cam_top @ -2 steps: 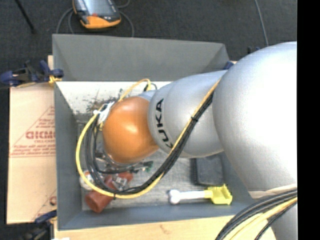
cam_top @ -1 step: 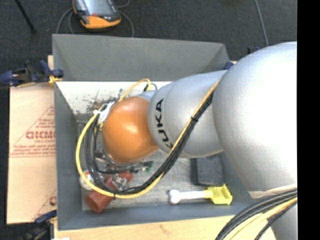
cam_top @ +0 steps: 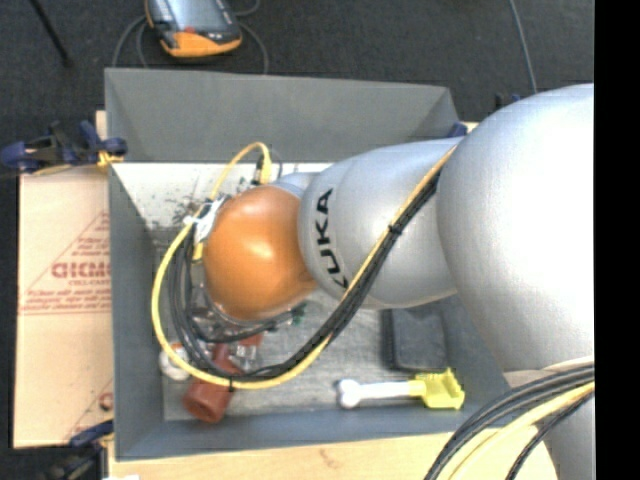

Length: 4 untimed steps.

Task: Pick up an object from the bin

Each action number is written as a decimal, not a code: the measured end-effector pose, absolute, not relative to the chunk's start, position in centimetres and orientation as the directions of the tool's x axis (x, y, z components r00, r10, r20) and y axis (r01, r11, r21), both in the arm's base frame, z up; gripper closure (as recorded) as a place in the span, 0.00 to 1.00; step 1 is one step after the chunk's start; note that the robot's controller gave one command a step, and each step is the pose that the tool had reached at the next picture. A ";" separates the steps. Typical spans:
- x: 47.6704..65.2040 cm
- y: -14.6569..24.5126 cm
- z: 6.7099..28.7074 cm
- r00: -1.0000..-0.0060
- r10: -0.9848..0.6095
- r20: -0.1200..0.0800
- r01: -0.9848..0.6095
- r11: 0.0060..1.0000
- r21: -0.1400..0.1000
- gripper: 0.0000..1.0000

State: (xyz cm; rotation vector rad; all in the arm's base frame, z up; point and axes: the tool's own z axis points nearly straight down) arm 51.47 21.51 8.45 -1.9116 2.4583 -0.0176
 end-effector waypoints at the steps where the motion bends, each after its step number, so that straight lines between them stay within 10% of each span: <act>1: 51.6 21.3 8.3 -0.169 -0.986 -0.015 -0.985 0.169 -0.027 1.00; 4: 51.9 19.1 8.5 -0.181 -0.983 -0.011 -0.983 0.181 -0.011 1.00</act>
Offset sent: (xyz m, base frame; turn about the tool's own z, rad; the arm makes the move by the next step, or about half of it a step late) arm -0.0006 -0.0257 -0.0145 -0.1215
